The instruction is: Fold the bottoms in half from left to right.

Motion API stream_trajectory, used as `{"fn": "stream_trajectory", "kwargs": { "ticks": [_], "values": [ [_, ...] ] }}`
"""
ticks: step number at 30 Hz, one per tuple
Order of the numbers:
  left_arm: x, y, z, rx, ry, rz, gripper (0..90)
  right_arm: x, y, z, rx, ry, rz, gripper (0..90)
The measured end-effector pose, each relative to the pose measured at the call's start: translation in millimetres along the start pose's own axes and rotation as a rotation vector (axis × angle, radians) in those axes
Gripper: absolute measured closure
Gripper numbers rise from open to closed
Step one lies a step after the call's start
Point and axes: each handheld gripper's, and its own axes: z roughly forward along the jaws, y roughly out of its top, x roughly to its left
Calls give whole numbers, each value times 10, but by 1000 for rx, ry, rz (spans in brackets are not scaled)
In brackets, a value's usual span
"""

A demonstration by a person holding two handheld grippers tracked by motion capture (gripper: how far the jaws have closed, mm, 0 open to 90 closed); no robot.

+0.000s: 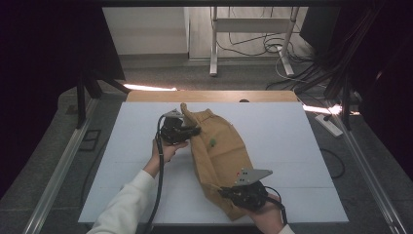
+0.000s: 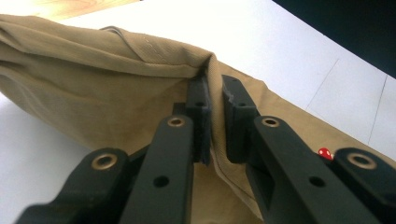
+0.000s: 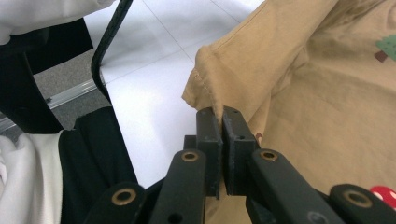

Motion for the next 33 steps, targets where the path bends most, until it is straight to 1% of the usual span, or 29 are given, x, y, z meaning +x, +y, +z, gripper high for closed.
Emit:
{"fn": "stream_trajectory", "kwargs": {
  "ticks": [13,17,23,27,33],
  "values": [
    [-57,36,98,-1,-8,9,818,-85,-88,-98,0,-24,30,869],
    [-74,41,129,7,-9,16,818,-97,-111,-111,1,-27,38,868],
    [-104,54,170,9,-13,16,813,-94,-138,-144,4,-33,43,868],
    [-149,85,242,13,-18,17,811,-98,-172,-160,8,-36,52,868],
    [-207,127,367,35,-18,26,809,-121,-225,-215,9,-44,69,868]
  ]
}}
